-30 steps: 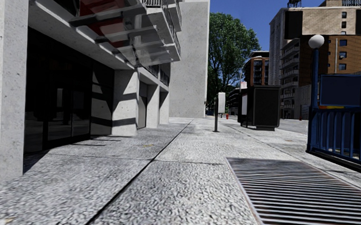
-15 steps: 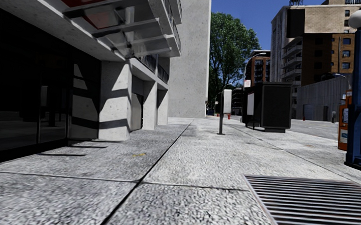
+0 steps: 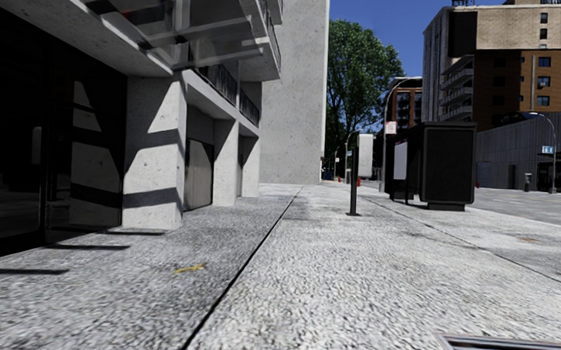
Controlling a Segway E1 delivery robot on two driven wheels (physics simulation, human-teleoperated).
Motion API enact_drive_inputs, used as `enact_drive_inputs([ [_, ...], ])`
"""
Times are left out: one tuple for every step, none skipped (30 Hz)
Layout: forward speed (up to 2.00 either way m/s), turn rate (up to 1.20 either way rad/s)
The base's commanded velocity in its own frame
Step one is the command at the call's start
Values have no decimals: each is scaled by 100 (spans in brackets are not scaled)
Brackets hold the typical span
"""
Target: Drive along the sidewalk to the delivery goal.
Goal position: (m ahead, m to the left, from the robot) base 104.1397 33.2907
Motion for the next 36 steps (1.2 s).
enact_drive_inputs([
  [200, 0],
  [200, 0],
  [200, 0],
  [200, 0],
  [200, 0],
  [200, 0],
  [200, 0],
  [200, 0],
  [200, 0],
  [200, 0],
  [200, 0],
  [200, 0],
  [200, 0],
  [200, 0],
  [200, 0],
  [200, 0],
  [200, 0],
  [200, 0],
  [200, 0],
  [200, 0],
  [200, 0],
  [200, 0],
  [200, -9],
  [200, -9],
  [200, -41],
  [200, -9],
  [200, -1],
  [200, 0],
  [200, 0],
  [200, 0],
  [200, 0],
  [200, 0],
  [200, 0],
  [200, 0],
  [200, 0],
  [200, 0],
])
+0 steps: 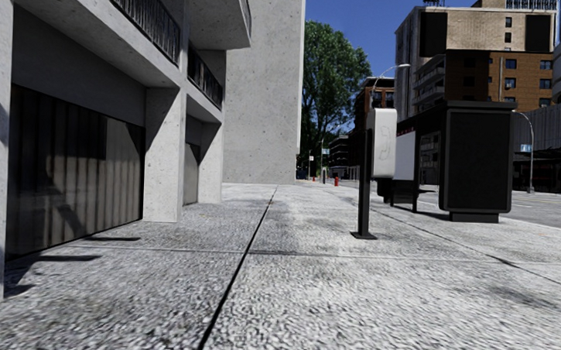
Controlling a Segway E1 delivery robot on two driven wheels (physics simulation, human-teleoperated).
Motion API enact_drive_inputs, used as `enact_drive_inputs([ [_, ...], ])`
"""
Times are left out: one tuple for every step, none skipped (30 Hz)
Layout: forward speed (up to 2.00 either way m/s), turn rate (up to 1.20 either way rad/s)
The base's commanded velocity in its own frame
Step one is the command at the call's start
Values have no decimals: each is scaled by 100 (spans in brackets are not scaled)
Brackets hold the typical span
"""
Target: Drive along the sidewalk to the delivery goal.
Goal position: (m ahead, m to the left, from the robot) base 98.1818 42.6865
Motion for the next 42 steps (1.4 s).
enact_drive_inputs([
  [200, 0],
  [200, 0],
  [200, 0],
  [200, 0],
  [200, 0],
  [200, 0],
  [200, 0],
  [200, 0],
  [200, 0],
  [200, 0],
  [200, 0],
  [200, 0],
  [200, 0],
  [200, 0],
  [200, 0],
  [200, 0],
  [200, 0],
  [200, 0],
  [200, 0],
  [200, 0],
  [200, 0],
  [200, 0],
  [200, 0],
  [200, 0],
  [200, 0],
  [200, 0],
  [200, 0],
  [200, 0],
  [200, 0],
  [200, 0],
  [200, 0],
  [200, 0],
  [200, 0],
  [200, 0],
  [200, 0],
  [200, 0],
  [200, 0],
  [200, 0],
  [200, 0],
  [200, 0],
  [200, 0],
  [200, 0],
])
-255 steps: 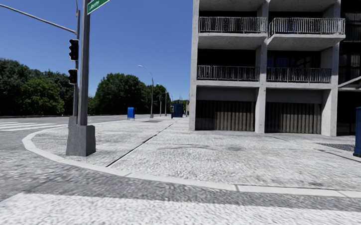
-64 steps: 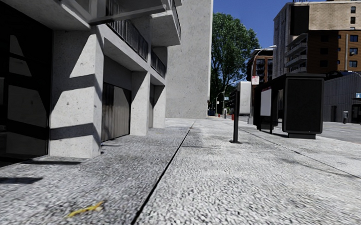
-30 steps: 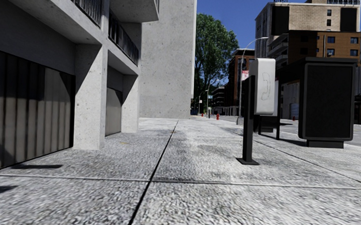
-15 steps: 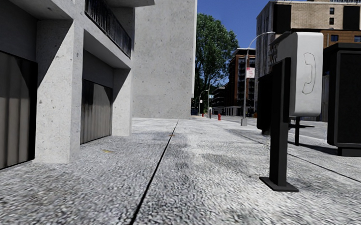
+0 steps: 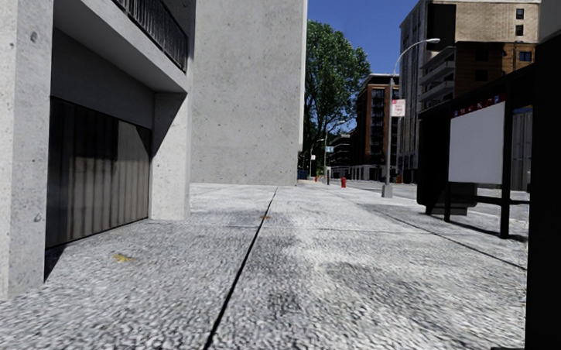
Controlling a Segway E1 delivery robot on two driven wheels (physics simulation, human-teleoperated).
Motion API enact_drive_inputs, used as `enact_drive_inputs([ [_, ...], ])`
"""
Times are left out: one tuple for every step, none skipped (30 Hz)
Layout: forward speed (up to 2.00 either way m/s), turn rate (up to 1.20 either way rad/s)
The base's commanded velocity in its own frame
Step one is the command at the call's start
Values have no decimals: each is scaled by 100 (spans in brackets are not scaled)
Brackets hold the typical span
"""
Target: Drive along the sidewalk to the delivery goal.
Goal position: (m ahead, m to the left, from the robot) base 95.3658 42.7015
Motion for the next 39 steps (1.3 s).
enact_drive_inputs([
  [200, 0],
  [200, 0],
  [200, 0],
  [200, 0],
  [200, 0],
  [200, 0],
  [200, 0],
  [200, 0],
  [200, 0],
  [200, -11],
  [200, -24],
  [200, -24],
  [200, -40],
  [200, -58],
  [200, -82],
  [200, -104],
  [200, -120],
  [200, -120],
  [200, -120],
  [200, -120],
  [200, -120],
  [200, -120],
  [200, -113],
  [200, -40],
  [200, -13],
  [200, 0],
  [200, 0],
  [200, 0],
  [200, 0],
  [200, 0],
  [200, 0],
  [200, 0],
  [200, 0],
  [200, 0],
  [200, 0],
  [200, 0],
  [200, 0],
  [200, 0],
  [200, 0],
])
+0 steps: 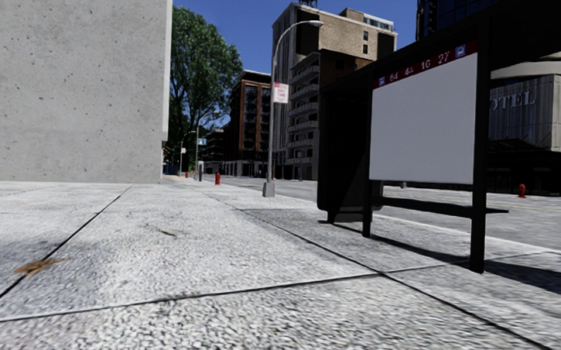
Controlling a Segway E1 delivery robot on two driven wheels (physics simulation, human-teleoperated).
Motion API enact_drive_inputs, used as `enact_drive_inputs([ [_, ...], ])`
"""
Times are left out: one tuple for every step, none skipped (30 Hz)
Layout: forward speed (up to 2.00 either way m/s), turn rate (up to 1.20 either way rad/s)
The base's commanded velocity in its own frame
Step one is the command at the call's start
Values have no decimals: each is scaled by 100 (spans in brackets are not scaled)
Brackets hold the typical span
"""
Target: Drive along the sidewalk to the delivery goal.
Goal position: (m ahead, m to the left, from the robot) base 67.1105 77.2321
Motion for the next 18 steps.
enact_drive_inputs([
  [200, 0],
  [200, 0],
  [200, 0],
  [200, 0],
  [200, 0],
  [200, 0],
  [200, 0],
  [200, 0],
  [200, 0],
  [200, 0],
  [200, 0],
  [200, 0],
  [200, 0],
  [200, 0],
  [200, 0],
  [200, 0],
  [200, 0],
  [200, 0],
])
